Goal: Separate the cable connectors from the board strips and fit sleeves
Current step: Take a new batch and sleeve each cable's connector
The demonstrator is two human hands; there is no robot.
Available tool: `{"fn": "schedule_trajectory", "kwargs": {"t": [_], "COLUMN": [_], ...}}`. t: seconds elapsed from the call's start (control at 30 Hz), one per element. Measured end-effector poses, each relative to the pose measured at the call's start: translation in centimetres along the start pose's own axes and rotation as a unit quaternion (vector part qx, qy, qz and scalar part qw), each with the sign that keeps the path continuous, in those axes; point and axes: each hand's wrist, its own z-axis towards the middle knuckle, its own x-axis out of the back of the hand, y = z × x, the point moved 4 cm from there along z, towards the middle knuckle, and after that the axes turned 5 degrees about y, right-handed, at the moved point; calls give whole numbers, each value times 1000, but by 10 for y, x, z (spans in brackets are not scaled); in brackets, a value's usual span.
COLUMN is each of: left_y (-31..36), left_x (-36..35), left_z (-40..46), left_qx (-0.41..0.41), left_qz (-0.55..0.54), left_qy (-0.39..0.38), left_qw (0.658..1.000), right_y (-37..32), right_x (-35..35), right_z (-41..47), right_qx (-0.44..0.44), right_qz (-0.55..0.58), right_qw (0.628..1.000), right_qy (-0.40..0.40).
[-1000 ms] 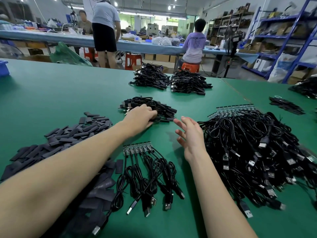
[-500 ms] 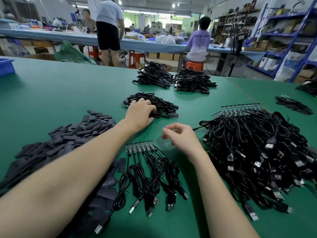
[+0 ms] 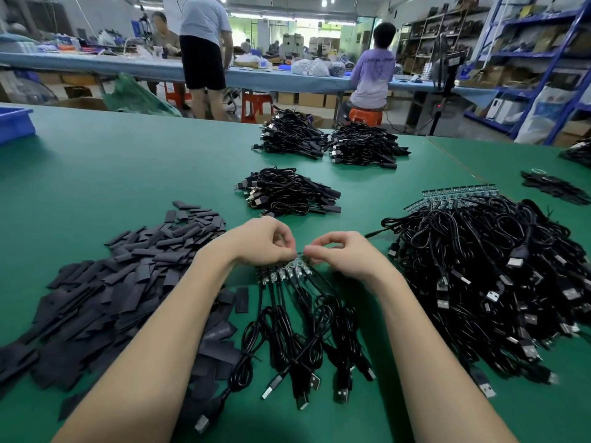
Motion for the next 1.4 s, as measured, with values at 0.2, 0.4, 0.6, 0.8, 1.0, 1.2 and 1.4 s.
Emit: {"fn": "schedule_trajectory", "kwargs": {"t": [0.2,0.4,0.6,0.8,1.0,1.2,1.4], "left_y": [0,4,11,14,14,2,3], "left_x": [1,-3,-1,-2,-3,3,-7], "left_z": [-3,-6,-7,-9,-11,-9,-2], "left_qx": [-26,-32,-56,-54,-47,-7,27], "left_qz": [-207,-259,-324,-381,-414,-326,0], "left_qy": [30,19,32,19,-2,45,134], "left_qw": [978,965,944,923,909,944,991], "right_y": [3,9,8,6,4,-2,-8], "right_x": [-3,-3,-10,-10,-12,23,56], "right_z": [-1,2,1,-3,-7,-8,-4], "right_qx": [-31,-49,-101,-141,-142,-97,-30], "right_qz": [152,229,351,403,421,356,282], "right_qw": [988,971,926,899,888,928,956], "right_qy": [-8,-56,-99,-96,-122,-54,76]}}
